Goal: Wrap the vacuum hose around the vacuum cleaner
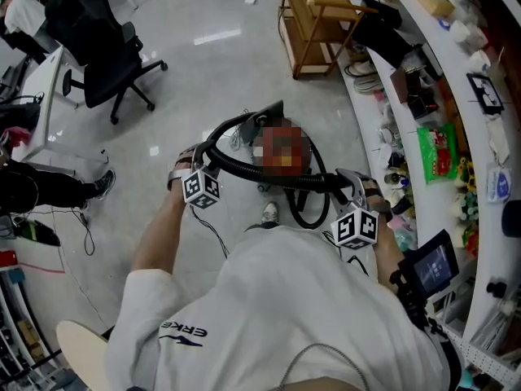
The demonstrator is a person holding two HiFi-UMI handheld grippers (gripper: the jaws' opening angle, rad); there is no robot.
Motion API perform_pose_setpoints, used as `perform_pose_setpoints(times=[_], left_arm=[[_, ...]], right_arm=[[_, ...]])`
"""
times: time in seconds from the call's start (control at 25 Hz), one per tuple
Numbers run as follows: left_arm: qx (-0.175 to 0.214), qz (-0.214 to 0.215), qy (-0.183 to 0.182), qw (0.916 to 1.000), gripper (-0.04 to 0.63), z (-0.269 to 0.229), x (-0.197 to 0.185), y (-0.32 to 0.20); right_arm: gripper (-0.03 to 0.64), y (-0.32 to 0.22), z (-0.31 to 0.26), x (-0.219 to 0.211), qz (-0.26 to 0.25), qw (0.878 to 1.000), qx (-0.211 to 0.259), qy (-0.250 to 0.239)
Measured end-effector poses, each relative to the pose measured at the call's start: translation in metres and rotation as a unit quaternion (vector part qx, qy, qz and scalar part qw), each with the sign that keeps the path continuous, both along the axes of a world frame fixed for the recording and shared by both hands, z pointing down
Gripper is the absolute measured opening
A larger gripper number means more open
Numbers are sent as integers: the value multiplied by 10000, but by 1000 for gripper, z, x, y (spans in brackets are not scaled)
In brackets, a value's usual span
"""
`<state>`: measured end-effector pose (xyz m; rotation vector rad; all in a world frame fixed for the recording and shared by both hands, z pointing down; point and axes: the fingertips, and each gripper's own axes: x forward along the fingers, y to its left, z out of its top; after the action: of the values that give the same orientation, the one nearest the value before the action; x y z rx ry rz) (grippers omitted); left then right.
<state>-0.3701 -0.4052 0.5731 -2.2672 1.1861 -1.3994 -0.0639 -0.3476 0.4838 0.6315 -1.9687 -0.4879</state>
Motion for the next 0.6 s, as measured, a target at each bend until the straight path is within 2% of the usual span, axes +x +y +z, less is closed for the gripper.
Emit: perform_pose_setpoints(times=[0.28,0.6], left_arm=[[-220,-304,-58,9993,171,17,17,57],[-443,-578,-122,9973,170,41,34,131]], right_arm=[[173,30,7,17,-434,9990,-71,19],[173,68,17,27,-1034,9942,88,293]])
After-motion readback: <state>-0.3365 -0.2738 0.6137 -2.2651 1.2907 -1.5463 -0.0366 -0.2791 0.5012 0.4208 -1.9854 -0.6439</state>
